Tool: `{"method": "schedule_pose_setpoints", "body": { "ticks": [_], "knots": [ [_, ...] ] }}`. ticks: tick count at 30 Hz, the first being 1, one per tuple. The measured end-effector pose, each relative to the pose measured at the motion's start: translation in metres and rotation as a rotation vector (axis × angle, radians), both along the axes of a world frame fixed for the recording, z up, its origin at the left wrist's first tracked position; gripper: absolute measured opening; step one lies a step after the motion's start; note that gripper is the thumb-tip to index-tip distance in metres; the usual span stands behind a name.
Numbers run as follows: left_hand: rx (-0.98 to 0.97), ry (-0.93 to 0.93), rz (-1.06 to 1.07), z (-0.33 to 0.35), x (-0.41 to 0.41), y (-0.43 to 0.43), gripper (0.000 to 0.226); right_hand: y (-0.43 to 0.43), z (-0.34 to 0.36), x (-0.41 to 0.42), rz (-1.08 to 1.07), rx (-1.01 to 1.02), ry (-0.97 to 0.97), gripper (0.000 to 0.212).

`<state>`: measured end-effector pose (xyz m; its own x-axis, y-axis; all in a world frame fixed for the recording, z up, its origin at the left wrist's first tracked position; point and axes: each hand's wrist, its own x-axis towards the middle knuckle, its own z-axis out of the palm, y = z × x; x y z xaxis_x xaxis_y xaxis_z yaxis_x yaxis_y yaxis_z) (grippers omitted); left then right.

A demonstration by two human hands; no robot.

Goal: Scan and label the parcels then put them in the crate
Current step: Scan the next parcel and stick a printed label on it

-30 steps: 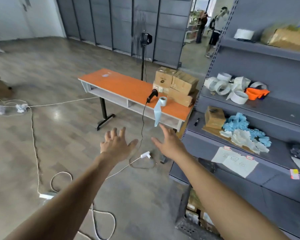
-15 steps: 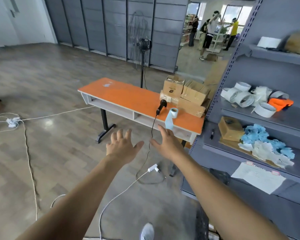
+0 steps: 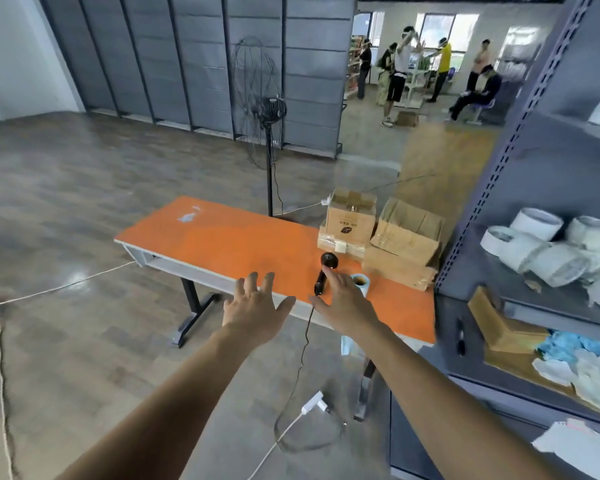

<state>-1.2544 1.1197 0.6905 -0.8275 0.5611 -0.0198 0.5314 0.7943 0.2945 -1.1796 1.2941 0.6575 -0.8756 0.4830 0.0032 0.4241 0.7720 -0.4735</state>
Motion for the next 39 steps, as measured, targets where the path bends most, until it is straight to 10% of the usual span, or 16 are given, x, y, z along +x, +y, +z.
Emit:
{"method": "schedule_pose_setpoints", "body": {
  "ticks": [19, 39],
  "knots": [
    [0.027, -0.135, -0.409, -0.002, -0.27, 0.138, 0.067, 0.087, 0.015, -0.19, -0.474, -0.006, 0.019, 0.069],
    [0.087, -0.23, -0.446, -0.005, -0.304, 0.305, 0.057, 0.246, 0.016, -0.215, -0.524, -0.074, 0.053, 0.068]
  ]
}}
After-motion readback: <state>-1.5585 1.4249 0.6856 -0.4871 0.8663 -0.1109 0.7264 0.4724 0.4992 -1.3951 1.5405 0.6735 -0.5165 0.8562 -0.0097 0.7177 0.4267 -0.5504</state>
